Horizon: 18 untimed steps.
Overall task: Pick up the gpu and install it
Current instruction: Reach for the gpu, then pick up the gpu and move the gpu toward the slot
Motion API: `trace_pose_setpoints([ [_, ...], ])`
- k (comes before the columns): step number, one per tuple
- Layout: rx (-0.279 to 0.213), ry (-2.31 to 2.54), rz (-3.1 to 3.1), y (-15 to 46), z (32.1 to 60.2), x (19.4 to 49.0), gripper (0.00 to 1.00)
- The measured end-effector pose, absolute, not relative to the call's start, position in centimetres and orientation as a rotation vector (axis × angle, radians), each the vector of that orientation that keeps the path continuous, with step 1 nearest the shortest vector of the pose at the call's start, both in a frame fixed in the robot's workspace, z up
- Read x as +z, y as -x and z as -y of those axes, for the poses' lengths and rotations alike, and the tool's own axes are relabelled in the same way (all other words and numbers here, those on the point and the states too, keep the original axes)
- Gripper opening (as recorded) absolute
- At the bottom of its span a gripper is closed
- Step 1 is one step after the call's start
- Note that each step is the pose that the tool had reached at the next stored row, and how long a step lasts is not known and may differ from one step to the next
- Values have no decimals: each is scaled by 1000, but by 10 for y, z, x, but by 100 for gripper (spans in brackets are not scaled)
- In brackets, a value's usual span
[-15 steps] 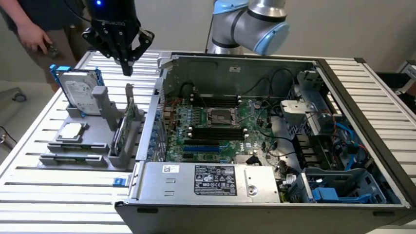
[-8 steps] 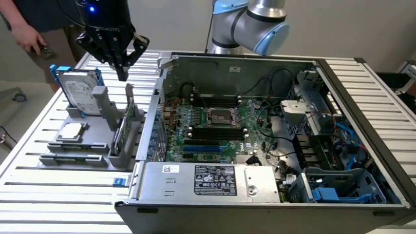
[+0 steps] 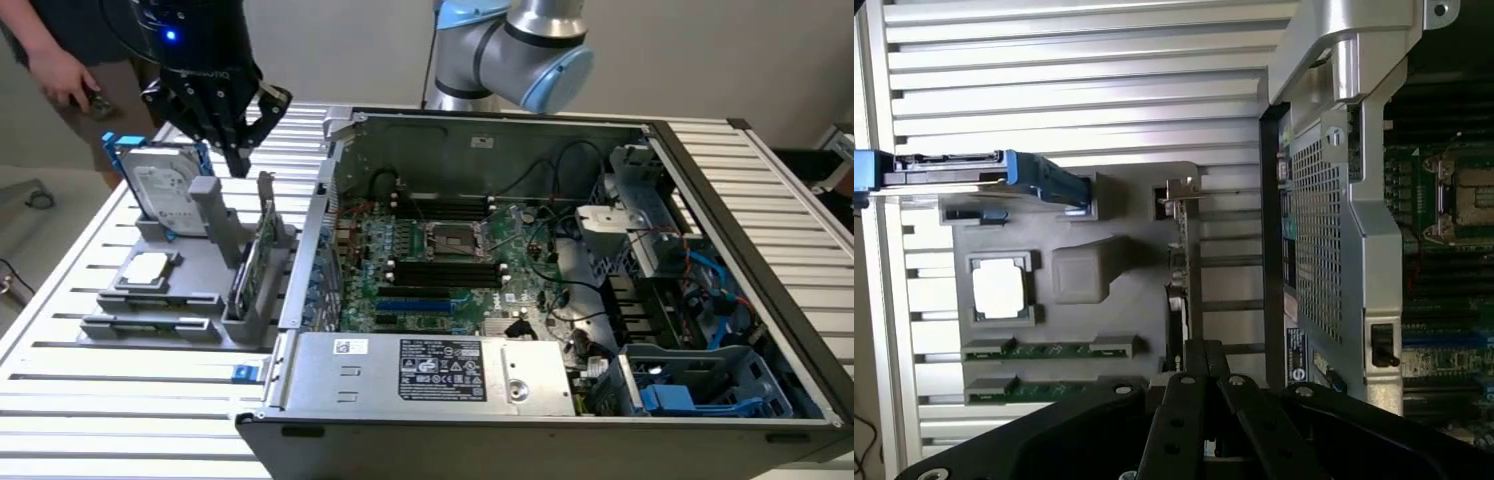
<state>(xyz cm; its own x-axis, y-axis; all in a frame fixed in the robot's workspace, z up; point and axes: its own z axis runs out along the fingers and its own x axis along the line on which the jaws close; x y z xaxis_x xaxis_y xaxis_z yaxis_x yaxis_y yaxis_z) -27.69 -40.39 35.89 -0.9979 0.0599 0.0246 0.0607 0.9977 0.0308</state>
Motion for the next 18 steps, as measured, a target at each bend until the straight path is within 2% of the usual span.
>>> trace_pose_setpoints([
  [18,-49,93,3116,282,404,359,12],
])
